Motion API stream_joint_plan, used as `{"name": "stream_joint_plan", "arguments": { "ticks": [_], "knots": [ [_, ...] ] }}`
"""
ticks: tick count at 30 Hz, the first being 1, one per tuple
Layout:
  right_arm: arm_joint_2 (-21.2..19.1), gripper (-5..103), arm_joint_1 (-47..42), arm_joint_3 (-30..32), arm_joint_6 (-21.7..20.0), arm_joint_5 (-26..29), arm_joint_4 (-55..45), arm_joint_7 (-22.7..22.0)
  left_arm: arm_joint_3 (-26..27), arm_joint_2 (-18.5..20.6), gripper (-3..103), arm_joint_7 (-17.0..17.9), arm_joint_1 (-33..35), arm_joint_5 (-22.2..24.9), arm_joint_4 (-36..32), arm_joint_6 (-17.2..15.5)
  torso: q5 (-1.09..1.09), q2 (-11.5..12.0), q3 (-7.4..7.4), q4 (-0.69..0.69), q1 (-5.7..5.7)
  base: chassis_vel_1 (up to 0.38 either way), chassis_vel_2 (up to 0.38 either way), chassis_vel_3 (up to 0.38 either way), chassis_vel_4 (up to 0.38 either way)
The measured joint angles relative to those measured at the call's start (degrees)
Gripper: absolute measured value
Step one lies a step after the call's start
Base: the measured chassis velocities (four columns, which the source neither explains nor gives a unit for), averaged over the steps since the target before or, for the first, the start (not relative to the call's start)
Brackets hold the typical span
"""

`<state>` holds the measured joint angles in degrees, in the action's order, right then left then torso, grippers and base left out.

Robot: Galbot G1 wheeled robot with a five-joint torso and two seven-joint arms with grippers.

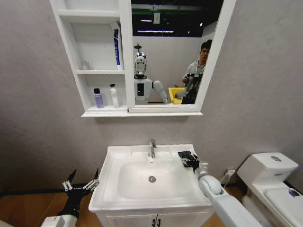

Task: Move facial cleanser and shampoo from washbasin to cabinet, then wipe washbasin with towel.

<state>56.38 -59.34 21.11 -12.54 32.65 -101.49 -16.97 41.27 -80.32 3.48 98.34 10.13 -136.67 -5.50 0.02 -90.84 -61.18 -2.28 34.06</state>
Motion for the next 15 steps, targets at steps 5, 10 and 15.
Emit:
{"name": "stream_joint_plan", "arguments": {
  "ticks": [5,10,15],
  "knots": [
    [1.5,100,-14.7,8.5,-0.3,-2.6,-13.7,-1.3,0.0,0.0,100,0.0,0.0,0.0,0.0,0.0,-0.02,0.0,0.0,-0.01,0.0,0.0,0.0,0.0,0.0],
    [7.1,100,-34.8,19.9,4.8,-8.0,-26.1,2.8,0.0,0.0,100,0.0,0.0,0.0,0.0,0.0,-0.02,0.0,0.01,-0.05,-0.01,0.0,0.0,0.0,0.0],
    [16.9,100,-49.9,19.4,12.7,-16.2,-35.0,4.7,0.0,0.0,100,0.0,0.0,0.0,0.0,0.0,-0.02,0.0,0.0,0.03,-0.01,0.0,0.0,0.0,0.0]
  ]
}}
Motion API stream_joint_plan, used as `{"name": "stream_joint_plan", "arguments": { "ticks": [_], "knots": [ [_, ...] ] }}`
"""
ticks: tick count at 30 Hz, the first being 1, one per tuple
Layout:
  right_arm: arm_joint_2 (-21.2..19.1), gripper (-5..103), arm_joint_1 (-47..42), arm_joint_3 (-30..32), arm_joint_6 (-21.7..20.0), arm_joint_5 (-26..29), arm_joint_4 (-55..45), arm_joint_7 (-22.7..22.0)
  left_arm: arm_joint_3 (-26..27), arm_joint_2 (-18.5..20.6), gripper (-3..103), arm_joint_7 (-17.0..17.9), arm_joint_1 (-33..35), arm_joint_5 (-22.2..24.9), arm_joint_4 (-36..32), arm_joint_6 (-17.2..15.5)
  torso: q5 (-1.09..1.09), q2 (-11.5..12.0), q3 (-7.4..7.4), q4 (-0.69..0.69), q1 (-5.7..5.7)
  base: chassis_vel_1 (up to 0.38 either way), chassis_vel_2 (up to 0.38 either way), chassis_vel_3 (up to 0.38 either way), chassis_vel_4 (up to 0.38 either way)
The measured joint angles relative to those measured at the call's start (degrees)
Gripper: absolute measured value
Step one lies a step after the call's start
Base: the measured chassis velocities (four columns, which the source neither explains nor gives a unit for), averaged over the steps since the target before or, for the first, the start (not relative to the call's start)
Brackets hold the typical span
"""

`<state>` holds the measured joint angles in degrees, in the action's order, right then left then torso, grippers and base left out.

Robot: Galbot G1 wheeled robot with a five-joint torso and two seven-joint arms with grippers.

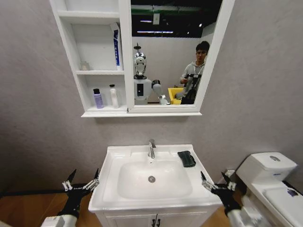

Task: Move facial cleanser and shampoo from washbasin to cabinet, then wipe washbasin with towel.

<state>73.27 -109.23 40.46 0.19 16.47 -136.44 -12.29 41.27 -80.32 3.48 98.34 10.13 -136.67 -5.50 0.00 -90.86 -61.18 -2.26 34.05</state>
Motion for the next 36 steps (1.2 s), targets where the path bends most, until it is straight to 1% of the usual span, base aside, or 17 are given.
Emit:
{"name": "stream_joint_plan", "arguments": {
  "ticks": [1,3,4,6,10,15,19,36],
  "knots": [
    [0.0,100,0.0,0.0,0.0,0.0,0.0,0.0,0.0,0.0,100,0.0,0.0,0.0,0.0,0.0,0.0,0.0,0.0,0.0,0.0,0.0,0.0,0.0,0.0],
    [2.8,100,-3.0,-2.9,0.8,-4.4,-2.6,0.0,0.0,0.0,100,0.0,0.0,0.0,0.0,0.0,0.01,0.0,-0.01,-0.02,0.0,0.0,0.0,0.0,0.0],
    [2.8,100,-3.0,-2.9,0.8,-4.4,-2.6,0.0,0.0,0.0,100,0.0,0.0,0.0,0.0,0.0,0.01,0.0,-0.01,-0.02,0.0,0.0,0.0,0.0,0.0],
    [4.4,100,-5.0,-5.1,0.8,-6.9,-4.7,-0.3,0.0,0.0,100,0.0,0.0,0.0,0.0,0.0,0.02,0.0,-0.01,-0.03,0.01,0.0,0.0,0.0,0.0],
    [5.2,100,-6.4,-6.2,0.6,-8.6,-5.9,-0.7,0.0,0.0,100,0.0,0.0,0.0,0.0,0.0,0.01,0.0,-0.01,-0.04,0.01,0.0,0.0,0.0,0.0],
    [4.6,100,-5.7,-4.4,0.7,-7.9,-5.4,-0.6,0.0,0.0,100,0.0,0.0,0.0,0.0,0.0,-0.01,0.0,-0.01,-0.03,0.02,0.0,0.0,0.0,0.0],
    [4.2,100,-4.7,-3.8,-0.5,-7.2,-5.2,-0.6,0.0,0.0,100,0.0,0.0,0.0,0.0,0.0,-0.01,0.0,-0.01,-0.03,0.03,0.0,0.0,0.0,0.0],
    [4.0,100,-4.3,-3.7,-0.9,-6.9,-4.8,-0.6,0.0,0.0,100,0.0,0.0,0.0,0.0,0.0,0.0,0.0,-0.02,-0.03,0.03,0.0,0.0,0.0,0.0]
  ]
}}
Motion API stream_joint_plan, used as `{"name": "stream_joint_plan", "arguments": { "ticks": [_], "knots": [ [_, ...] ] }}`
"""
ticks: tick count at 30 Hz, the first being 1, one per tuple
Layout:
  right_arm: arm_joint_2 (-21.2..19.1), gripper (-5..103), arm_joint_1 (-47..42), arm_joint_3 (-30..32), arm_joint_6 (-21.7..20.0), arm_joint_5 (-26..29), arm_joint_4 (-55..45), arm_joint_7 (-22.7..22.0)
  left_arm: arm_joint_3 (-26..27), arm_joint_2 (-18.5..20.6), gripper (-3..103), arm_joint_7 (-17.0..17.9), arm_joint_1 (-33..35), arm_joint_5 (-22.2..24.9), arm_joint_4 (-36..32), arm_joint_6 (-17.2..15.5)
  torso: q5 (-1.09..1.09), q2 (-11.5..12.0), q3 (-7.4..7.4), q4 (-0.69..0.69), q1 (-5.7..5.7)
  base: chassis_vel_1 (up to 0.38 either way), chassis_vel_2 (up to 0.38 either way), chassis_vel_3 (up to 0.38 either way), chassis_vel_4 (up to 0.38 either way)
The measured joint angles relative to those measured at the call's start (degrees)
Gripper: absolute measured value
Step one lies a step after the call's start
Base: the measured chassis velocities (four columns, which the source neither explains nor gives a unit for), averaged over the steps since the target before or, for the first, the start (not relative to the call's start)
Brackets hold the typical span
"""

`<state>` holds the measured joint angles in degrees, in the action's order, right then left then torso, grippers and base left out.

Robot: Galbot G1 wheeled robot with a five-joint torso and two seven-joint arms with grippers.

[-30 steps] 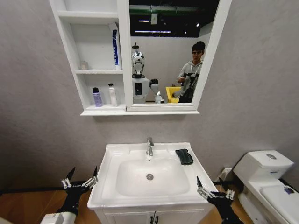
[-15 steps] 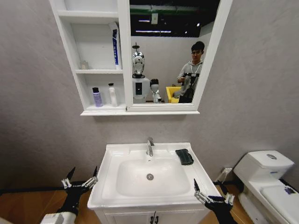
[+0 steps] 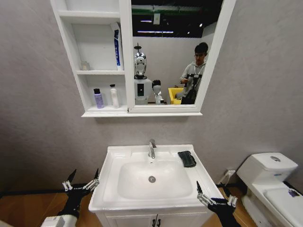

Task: Move facial cleanser and shampoo from washbasin to cabinet, then wipe washbasin with towel.

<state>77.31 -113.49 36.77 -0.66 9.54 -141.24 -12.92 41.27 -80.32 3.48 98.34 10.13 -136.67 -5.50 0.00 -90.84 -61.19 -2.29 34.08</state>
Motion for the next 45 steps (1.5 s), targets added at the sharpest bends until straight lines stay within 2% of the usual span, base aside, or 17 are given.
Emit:
{"name": "stream_joint_plan", "arguments": {
  "ticks": [8,20,26,29,30,32,33,35,36,38,41,42,43,45],
  "knots": [
    [0.0,100,0.0,0.0,0.0,0.0,0.1,0.0,0.0,0.0,100,0.0,0.0,0.0,0.0,0.0,-0.01,0.0,-0.01,0.0,0.02,0.067,-0.061,-0.059,0.057],
    [0.0,100,0.1,0.0,-0.1,0.1,0.1,-0.1,0.0,0.0,100,0.0,0.0,0.0,0.0,0.0,0.01,0.0,0.0,0.0,0.0,0.218,-0.224,-0.208,0.2],
    [-0.1,100,0.1,0.0,-0.1,0.1,0.1,-0.1,0.0,0.0,100,0.0,0.0,0.0,0.0,0.0,-0.01,0.0,0.0,0.0,-0.01,0.308,-0.318,-0.298,0.307],
    [-0.1,100,0.1,0.0,-0.1,0.1,0.1,-0.1,0.0,0.0,100,0.0,0.0,0.0,0.0,0.0,0.04,0.0,0.01,0.0,-0.02,0.366,-0.361,-0.329,0.342],
    [-0.1,100,0.1,0.0,-0.1,0.1,0.1,-0.1,0.0,0.0,100,0.0,0.0,0.0,0.0,0.0,-0.02,0.0,0.0,-0.01,-0.02,0.389,-0.363,-0.378,0.345],
    [-0.1,100,0.1,0.0,-0.1,0.1,0.1,-0.1,0.0,0.0,100,0.0,0.0,0.0,0.0,0.0,-0.01,0.0,0.0,0.01,-0.01,0.389,-0.353,-0.334,0.371],
    [-0.1,100,0.1,0.0,-0.1,0.1,0.1,-0.1,0.0,0.0,100,0.0,0.0,0.0,0.0,0.0,0.07,0.0,0.02,-0.02,-0.03,0.332,-0.377,-0.381,0.382],
    [-0.1,100,0.1,0.0,-0.1,0.1,0.1,-0.1,0.0,0.0,100,0.0,0.0,0.0,0.0,0.0,-0.07,0.0,0.0,0.0,-0.01,0.4,-0.375,-0.371,0.363],
    [-0.1,100,0.1,0.0,-0.1,0.1,0.1,-0.1,0.0,0.0,100,0.0,0.0,0.0,0.0,0.0,-0.07,0.0,0.0,0.0,-0.01,0.4,-0.375,-0.362,0.344],
    [-0.1,100,0.1,0.0,-0.1,0.1,0.1,-0.1,0.0,0.0,100,0.0,0.0,0.0,0.0,0.0,0.08,0.0,0.01,-0.03,-0.03,0.332,-0.38,-0.328,0.357],
    [-0.1,100,0.1,0.0,-0.1,0.1,0.1,0.0,0.0,0.0,100,0.0,0.0,0.0,0.0,0.0,-0.07,0.0,-0.01,0.02,0.01,0.356,-0.349,-0.372,0.343],
    [-0.1,100,0.1,0.0,-0.1,0.1,0.1,0.0,0.0,0.0,100,0.0,0.0,0.0,0.0,0.0,0.09,0.0,0.0,-0.01,0.0,0.289,-0.379,-0.329,0.366],
    [-0.1,100,0.1,0.0,-0.1,0.1,0.1,0.0,0.0,0.0,100,0.0,0.0,0.0,0.0,0.0,0.09,0.0,0.0,-0.01,0.0,0.289,-0.379,-0.329,0.366],
    [-0.1,100,0.1,0.0,-0.1,0.1,0.1,0.0,0.0,0.0,100,0.0,0.0,0.0,0.0,0.0,-0.01,0.0,0.01,-0.01,-0.02,0.338,-0.324,-0.331,0.337]
  ]
}}
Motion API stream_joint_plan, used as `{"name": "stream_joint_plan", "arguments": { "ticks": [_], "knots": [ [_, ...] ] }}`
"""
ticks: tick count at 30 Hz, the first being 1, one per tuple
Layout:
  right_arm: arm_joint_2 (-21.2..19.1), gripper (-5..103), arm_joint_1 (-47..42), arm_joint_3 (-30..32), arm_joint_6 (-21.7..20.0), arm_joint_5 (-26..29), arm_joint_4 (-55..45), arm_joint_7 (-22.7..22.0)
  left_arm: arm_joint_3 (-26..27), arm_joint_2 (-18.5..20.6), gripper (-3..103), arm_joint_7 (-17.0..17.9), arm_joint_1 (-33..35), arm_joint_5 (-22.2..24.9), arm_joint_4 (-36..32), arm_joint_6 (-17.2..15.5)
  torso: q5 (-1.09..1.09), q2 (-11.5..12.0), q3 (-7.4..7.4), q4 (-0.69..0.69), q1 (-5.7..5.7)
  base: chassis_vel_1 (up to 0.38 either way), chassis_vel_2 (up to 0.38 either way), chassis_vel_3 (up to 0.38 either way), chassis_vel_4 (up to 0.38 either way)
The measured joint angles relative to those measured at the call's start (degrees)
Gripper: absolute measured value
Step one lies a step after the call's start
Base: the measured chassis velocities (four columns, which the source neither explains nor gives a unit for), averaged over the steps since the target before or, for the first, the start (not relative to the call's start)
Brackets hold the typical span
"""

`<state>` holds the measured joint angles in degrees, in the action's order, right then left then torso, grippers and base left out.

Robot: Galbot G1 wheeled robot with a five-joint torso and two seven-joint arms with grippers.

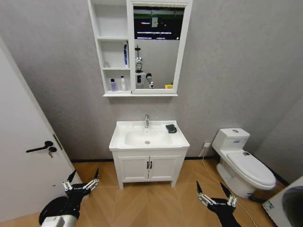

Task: Move facial cleanser and shampoo from washbasin to cabinet, then wipe washbasin with towel.

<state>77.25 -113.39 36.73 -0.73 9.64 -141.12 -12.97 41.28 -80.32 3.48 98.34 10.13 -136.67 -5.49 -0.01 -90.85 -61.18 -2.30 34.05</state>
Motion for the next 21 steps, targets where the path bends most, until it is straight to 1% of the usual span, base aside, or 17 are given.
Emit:
{"name": "stream_joint_plan", "arguments": {
  "ticks": [3,4,5,7,8,9,10,11,12,13,14,15,16,18,19,21],
  "knots": [
    [0.0,100,0.0,0.0,0.0,0.0,0.0,0.0,0.0,0.0,100,0.0,0.0,0.0,0.0,0.0,-0.03,0.0,-0.01,0.03,0.03,0.365,-0.33,-0.367,0.337],
    [0.0,100,0.0,0.0,0.0,0.0,0.0,0.0,0.0,0.0,100,0.0,0.0,0.0,0.0,0.0,0.09,0.0,0.0,-0.03,0.01,0.347,-0.358,-0.329,0.343],
    [0.0,100,0.0,0.0,0.0,0.0,0.0,0.0,0.0,0.0,100,0.0,0.0,0.0,0.0,0.0,-0.04,0.0,0.0,0.02,0.01,0.347,-0.305,-0.391,0.343],
    [0.0,100,0.0,0.0,0.0,0.0,0.0,0.0,0.0,0.0,100,0.0,0.0,0.0,0.0,0.0,-0.08,0.0,-0.02,0.03,0.03,0.365,-0.305,-0.367,0.35],
    [0.0,100,0.0,0.0,0.0,0.0,0.0,0.0,0.0,0.0,100,0.0,0.0,0.0,0.0,0.0,0.04,0.0,-0.01,0.03,0.02,0.297,-0.375,-0.342,0.357],
    [0.0,100,0.0,0.0,0.0,0.0,0.0,0.0,0.0,0.0,100,0.0,0.0,0.0,0.0,0.0,0.04,0.0,-0.01,0.03,0.02,0.297,-0.375,-0.342,0.357],
    [0.0,100,0.0,0.0,0.0,0.0,0.0,0.0,0.0,0.0,100,0.0,0.0,0.0,0.0,0.0,0.09,0.0,0.0,-0.03,0.0,0.297,-0.338,-0.321,0.349],
    [0.0,100,0.0,0.0,0.0,0.0,0.0,0.0,0.0,0.0,100,0.0,0.0,0.0,0.0,0.0,-0.09,0.0,-0.01,0.03,0.0,0.367,-0.318,-0.409,0.32],
    [0.0,100,0.0,0.0,0.0,0.0,0.0,0.0,0.0,0.0,100,0.0,0.0,0.0,0.0,0.0,-0.03,0.0,-0.01,0.0,0.01,0.34,-0.318,-0.289,0.311],
    [0.0,100,0.0,0.0,0.0,0.0,0.0,0.0,0.0,0.0,100,0.0,0.0,0.0,0.0,0.0,-0.03,0.0,-0.01,0.0,0.01,0.34,-0.318,-0.289,0.311],
    [0.0,100,0.0,0.0,0.0,0.0,0.0,0.0,0.0,0.0,100,0.0,0.0,0.0,0.0,0.0,0.07,0.0,0.0,0.0,-0.01,0.34,-0.281,-0.289,0.311],
    [0.0,100,0.0,0.0,0.0,0.0,0.0,0.0,0.0,0.0,100,0.0,0.0,0.0,0.0,0.0,0.06,0.0,0.02,0.03,-0.05,0.223,-0.281,-0.198,0.232],
    [0.0,100,0.0,0.0,0.0,0.0,0.0,0.0,0.0,0.0,100,0.0,0.0,0.0,0.0,0.0,-0.01,0.0,0.03,0.01,-0.07,0.157,-0.048,-0.198,0.176],
    [0.0,100,0.0,0.0,0.0,0.0,0.0,0.0,0.0,0.0,100,0.0,0.0,0.0,0.0,0.0,0.0,0.0,0.02,0.01,-0.06,0.157,-0.047,-0.211,0.176],
    [0.0,100,0.0,0.0,0.0,0.0,0.0,0.0,0.0,0.0,100,0.0,0.0,0.0,0.0,0.0,0.03,0.0,0.0,-0.03,-0.04,0.033,-0.056,-0.088,0.099],
    [0.0,100,0.0,0.0,0.0,0.0,0.0,0.0,0.0,0.0,100,0.0,0.0,0.0,0.0,0.0,-0.01,0.0,0.01,-0.04,-0.05,-0.076,-0.056,-0.088,0.038]
  ]
}}
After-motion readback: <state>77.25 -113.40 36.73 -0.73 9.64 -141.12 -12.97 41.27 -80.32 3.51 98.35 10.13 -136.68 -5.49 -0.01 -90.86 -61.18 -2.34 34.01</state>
